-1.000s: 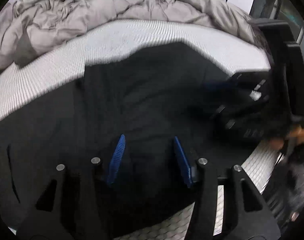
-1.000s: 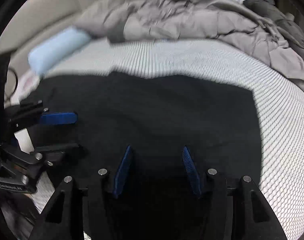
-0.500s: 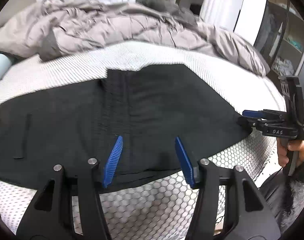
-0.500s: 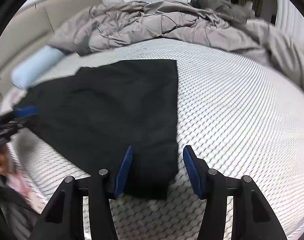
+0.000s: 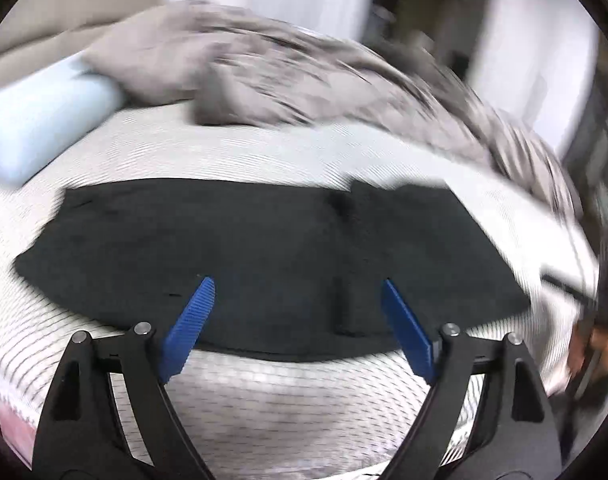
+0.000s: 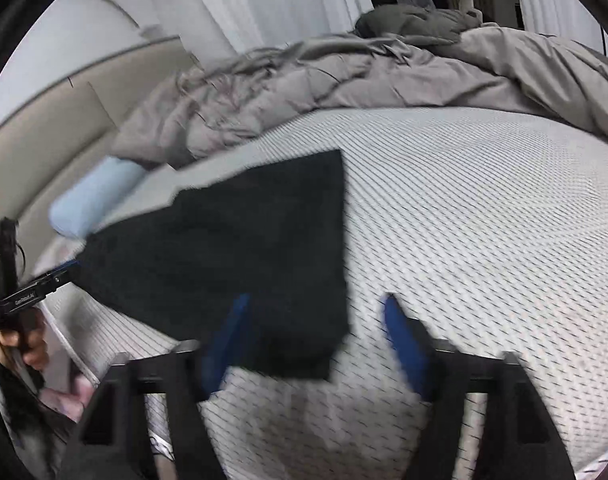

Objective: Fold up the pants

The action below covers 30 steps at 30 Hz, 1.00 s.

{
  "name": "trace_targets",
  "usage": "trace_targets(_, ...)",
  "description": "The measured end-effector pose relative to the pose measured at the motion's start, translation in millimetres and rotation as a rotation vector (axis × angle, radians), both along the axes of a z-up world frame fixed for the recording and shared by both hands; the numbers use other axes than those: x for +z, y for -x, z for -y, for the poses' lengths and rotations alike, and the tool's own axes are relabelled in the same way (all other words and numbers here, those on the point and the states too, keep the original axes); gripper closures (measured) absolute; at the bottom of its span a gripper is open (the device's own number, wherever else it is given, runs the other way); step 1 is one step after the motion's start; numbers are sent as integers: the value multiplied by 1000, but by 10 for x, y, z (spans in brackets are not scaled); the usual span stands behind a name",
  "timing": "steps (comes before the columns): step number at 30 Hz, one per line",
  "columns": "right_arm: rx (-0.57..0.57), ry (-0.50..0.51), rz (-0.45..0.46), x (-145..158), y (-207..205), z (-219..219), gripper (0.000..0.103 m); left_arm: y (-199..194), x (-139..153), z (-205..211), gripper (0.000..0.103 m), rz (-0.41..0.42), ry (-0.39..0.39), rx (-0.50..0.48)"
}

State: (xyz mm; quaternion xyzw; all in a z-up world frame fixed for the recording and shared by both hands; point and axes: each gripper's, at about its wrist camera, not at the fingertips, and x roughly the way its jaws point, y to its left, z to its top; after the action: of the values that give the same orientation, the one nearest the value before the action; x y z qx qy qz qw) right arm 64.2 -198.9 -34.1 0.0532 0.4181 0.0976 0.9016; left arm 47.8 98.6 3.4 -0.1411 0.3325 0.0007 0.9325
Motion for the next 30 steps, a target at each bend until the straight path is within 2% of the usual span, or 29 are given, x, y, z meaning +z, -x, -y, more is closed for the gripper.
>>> trace_targets(3,-13,-78,6,1,-95,-34,9,140,-67,-575,8,11,127,195)
trace_targets(5,-29,-129,-25,-56,-139,-12,8,238,-210,-950,7,4,210,330)
trace_targets(6,-36,-140,-39,-74,-161,-7,8,266,-280,-1067,8,-9,246,360)
trace_targets(7,-40,-146,-53,-102,-245,-34,8,282,-391,-1225,9,-35,313,384)
trace_targets(8,-41,-149,-55,-99,-251,-33,8,276,-488,-1329,22,-59,371,380)
trace_targets(9,-43,-149,-50,-90,-234,-27,8,247,-624,-1447,40,-96,443,376)
trace_targets(10,-47,-145,-43,-72,-216,-20,8,223,-709,-1517,49,-120,482,386)
trace_targets(12,-52,-148,-36,-46,-203,-11,8,163,-853,-1663,58,-127,571,421)
trace_targets(13,-55,-151,-38,-48,-209,-7,8,121,-865,-1712,60,-119,587,430)
trace_targets(14,-57,-154,-41,-52,-211,-5,8,63,-858,-1757,64,-115,587,436)
trace_targets(15,-57,-156,-42,-56,-202,2,8,-14,-835,-1792,73,-112,569,445)
trace_targets(16,-57,-156,-45,-64,-210,-2,8,-67,-823,-1801,87,-115,541,457)
trace_targets(19,-54,-148,-51,-87,-232,-17,8,-157,-741,-1731,101,-111,426,481)
trace_targets(20,-53,-145,-52,-91,-233,-18,8,-168,-675,-1677,101,-95,392,480)
trace_targets(23,-65,-143,-53,-98,-226,15,8,-125,-110,-1261,101,5,203,423)
trace_targets(27,-78,-159,-46,-99,-229,66,8,-187,680,-333,101,130,53,228)
trace_targets(29,-79,-157,-44,-97,-234,62,8,-324,915,154,101,159,28,122)
trace_targets(30,-80,-155,-42,-95,-235,61,8,-406,984,441,101,171,53,51)
